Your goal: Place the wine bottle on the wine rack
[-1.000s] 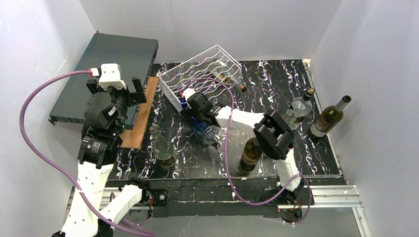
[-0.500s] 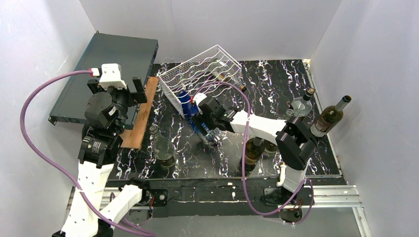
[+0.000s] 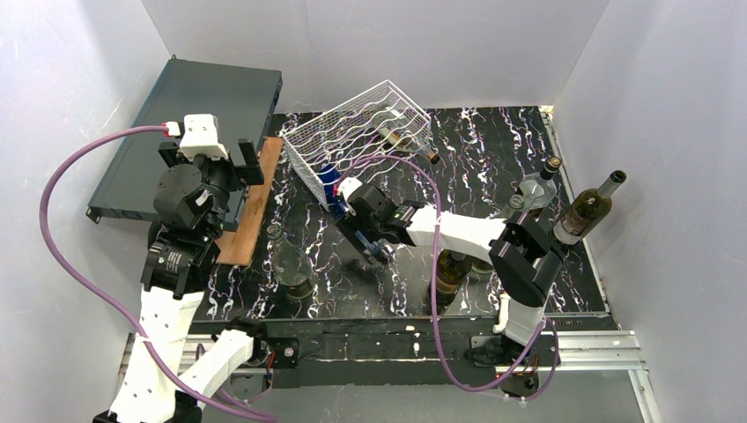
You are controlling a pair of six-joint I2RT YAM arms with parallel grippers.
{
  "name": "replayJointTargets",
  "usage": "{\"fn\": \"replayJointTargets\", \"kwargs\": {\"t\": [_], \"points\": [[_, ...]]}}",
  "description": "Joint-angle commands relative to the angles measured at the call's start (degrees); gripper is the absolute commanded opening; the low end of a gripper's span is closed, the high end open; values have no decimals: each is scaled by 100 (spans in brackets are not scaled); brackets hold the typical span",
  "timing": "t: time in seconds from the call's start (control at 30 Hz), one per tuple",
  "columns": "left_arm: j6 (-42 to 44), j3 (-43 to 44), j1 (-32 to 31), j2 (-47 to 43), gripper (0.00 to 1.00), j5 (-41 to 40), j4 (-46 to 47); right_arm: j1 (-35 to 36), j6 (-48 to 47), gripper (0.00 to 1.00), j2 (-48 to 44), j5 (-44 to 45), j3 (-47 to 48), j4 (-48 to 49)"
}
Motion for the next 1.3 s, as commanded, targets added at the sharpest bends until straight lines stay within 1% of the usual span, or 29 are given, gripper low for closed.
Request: {"fn": "replayJointTargets", "kwargs": {"t": [0.0, 0.2, 0.3, 0.37, 0.43, 0.47, 0.5, 0.6, 0.7, 0.73, 0.77, 1.0, 1.07, 1.13, 1.27], "points": [[-17, -7, 39, -45, 99, 0, 136, 119, 63, 95, 13, 380, -68, 90], [-19, -20, 42, -45, 99, 0, 155, 233, -40, 82, 378, 970, -12, 41], [-18, -27, 36, -35, 99, 0, 158, 274, -58, 76, 444, 992, -30, 137], [-18, -21, 38, -42, 99, 0, 158, 297, -85, 70, 425, 993, -110, 273], [-18, -26, 42, -44, 99, -8, 158, 304, -92, 61, 416, 1008, -153, 374], [-18, -26, 38, -44, 99, -9, 158, 307, -94, 54, 416, 1040, -168, 424], [-18, -27, 40, -36, 99, -9, 158, 308, -107, 46, 423, 1120, -185, 476], [-18, -27, 36, -36, 99, -9, 158, 308, -165, 32, 423, 1188, -168, 644], [-18, -28, 34, -36, 99, -9, 158, 308, -167, 15, 433, 1207, -31, 769], [-18, -28, 35, -36, 99, -9, 158, 308, -164, 7, 427, 1230, 28, 812], [-18, -31, 37, -36, 99, -17, 158, 308, -161, 1, 425, 1248, 74, 862], [-9, -27, 29, -36, 99, -24, 158, 308, -175, 1, 413, 1417, 205, 1424], [-9, -27, 31, -34, 99, -26, 158, 308, -373, 1, 443, 1460, 259, 1624], [-9, -34, 36, -38, 99, -27, 158, 304, -437, 1, 524, 1504, 326, 1839], [6, -42, 31, -52, 99, -50, 165, 291, -559, 1, 885, 1498, 607, 1951]]}}
